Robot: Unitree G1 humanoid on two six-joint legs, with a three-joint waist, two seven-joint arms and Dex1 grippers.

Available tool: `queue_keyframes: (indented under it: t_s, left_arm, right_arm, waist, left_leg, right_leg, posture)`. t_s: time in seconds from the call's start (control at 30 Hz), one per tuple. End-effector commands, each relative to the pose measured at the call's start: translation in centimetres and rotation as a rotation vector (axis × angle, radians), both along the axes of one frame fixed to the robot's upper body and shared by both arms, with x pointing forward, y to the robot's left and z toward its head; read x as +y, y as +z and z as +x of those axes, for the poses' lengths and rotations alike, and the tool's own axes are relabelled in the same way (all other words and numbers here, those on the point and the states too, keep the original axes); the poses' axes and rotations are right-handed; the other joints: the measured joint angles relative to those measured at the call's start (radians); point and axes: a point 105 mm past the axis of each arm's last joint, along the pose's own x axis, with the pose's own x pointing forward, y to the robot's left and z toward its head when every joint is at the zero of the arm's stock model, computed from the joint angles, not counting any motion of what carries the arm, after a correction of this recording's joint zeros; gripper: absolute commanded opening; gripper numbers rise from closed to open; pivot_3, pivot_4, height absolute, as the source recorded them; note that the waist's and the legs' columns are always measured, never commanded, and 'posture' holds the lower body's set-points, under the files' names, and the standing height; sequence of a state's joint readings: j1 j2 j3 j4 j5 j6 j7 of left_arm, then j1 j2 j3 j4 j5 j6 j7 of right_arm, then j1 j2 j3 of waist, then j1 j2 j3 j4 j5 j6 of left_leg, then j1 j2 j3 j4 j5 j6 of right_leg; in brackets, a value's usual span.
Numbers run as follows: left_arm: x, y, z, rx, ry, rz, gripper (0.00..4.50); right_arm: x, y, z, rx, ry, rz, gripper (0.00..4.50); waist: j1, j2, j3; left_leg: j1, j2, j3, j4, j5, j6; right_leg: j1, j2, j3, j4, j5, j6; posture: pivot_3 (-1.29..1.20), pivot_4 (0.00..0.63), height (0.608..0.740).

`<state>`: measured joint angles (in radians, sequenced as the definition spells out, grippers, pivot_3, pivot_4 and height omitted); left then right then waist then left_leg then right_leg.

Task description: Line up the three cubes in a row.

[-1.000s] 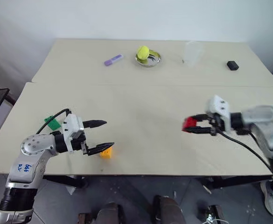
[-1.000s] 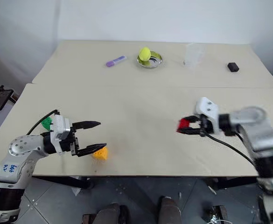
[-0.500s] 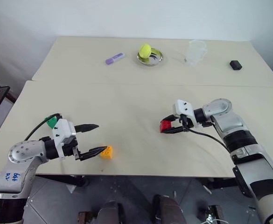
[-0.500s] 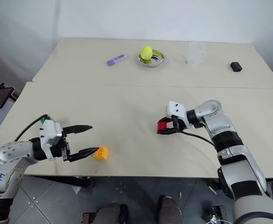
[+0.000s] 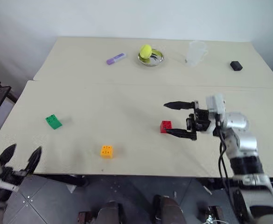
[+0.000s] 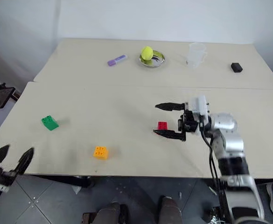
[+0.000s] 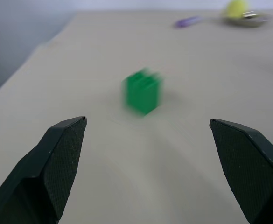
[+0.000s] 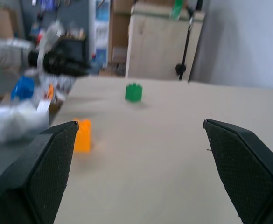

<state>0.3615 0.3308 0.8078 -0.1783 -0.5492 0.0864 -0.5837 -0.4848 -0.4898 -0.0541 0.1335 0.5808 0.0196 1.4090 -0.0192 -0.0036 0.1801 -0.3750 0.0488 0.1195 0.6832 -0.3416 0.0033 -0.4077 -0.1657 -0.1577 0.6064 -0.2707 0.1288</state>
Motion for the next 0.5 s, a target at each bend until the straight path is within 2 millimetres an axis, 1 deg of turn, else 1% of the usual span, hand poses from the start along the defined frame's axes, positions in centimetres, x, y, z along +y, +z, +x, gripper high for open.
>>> queue_keyframes:
  t_s: [0.03,0.07,0.13,0.2,0.23,0.3,0.37,0.43,0.5]
  left_arm:
    - [1.3,1.0,-1.2,-0.037,0.066,0.036,4.50]
    - [1.1,0.9,-1.1,-0.031,0.048,0.036,4.50]
    - [0.5,0.9,-0.3,-0.023,-0.011,0.047,4.50]
    - [-0.3,1.5,1.4,-0.027,-0.100,0.071,4.50]
    - [-0.5,2.0,2.5,-0.037,-0.137,0.083,4.50]
    - [-0.4,2.8,3.9,-0.045,-0.175,0.109,4.50]
    - [0.1,3.5,6.1,-0.033,-0.233,0.148,4.50]
    - [0.0,3.7,8.2,0.015,-0.344,0.175,4.50]
    - [0.1,3.2,9.7,0.075,-0.409,0.194,4.50]
  right_arm:
    - [-0.4,-0.3,-2.0,-0.067,-0.001,-0.003,4.49]
    - [-0.7,-0.8,-2.1,-0.025,-0.006,-0.011,4.49]
    - [-1.3,-1.2,-2.0,-0.017,-0.047,-0.012,4.49]
    - [-1.7,-1.5,-2.0,-0.026,-0.069,-0.025,4.49]
    - [-1.7,-1.6,-1.9,-0.020,-0.073,-0.029,4.49]
    - [-1.7,-1.6,-1.8,-0.018,-0.076,-0.032,4.49]
    - [-1.5,-1.6,-1.7,-0.018,-0.068,-0.038,4.49]
    - [-1.1,-1.6,-1.6,-0.021,-0.053,-0.046,4.49]
    - [-1.0,-1.5,-1.7,-0.028,-0.040,-0.057,4.49]
  waist:
    - [0.010,-0.001,-0.001]
    - [0.015,-0.002,-0.001]
    - [0.017,-0.002,-0.001]
    - [0.018,-0.002,-0.001]
    - [0.018,-0.002,-0.001]
    - [0.020,-0.002,-0.001]
    - [0.016,-0.002,-0.001]
    - [0.015,-0.002,-0.002]
    - [0.013,-0.002,-0.002]
  left_leg:
    - [0.000,0.000,0.000,0.000,0.000,0.000]
    - [0.000,0.000,0.000,0.000,0.000,0.000]
    - [0.001,0.000,0.000,0.000,-0.001,0.001]
    - [0.002,0.000,0.000,0.001,-0.001,0.001]
    - [0.002,0.000,0.000,0.001,-0.001,0.001]
    - [0.003,0.000,0.001,0.001,0.000,0.001]
    - [0.003,0.001,0.001,0.001,0.000,0.000]
    - [0.003,0.001,0.001,0.000,0.000,0.000]
    - [0.003,0.001,0.005,0.000,0.000,-0.001]
  right_leg:
    - [0.000,0.000,0.000,0.000,0.000,0.000]
    - [0.000,0.000,0.001,0.000,0.000,0.000]
    - [0.000,0.000,0.003,-0.001,0.000,-0.001]
    - [0.000,0.000,0.003,0.000,0.000,-0.002]
    - [-0.001,0.000,0.003,0.000,0.000,-0.002]
    - [-0.001,0.000,0.002,0.002,0.000,-0.002]
    - [-0.001,0.000,0.002,0.004,-0.001,-0.003]
    - [-0.002,0.000,0.002,0.005,-0.001,-0.003]
    - [-0.002,0.001,0.001,0.006,-0.001,-0.003]
  posture:
    - [0.00,0.150,0.740]
    - [0.00,0.150,0.740]
    - [0.00,0.150,0.740]
    - [0.00,0.150,0.740]
    - [0.00,0.150,0.740]
    - [0.00,0.150,0.740]
    - [0.00,0.150,0.740]
    - [0.00,0.150,0.740]
    - [0.00,0.150,0.740]
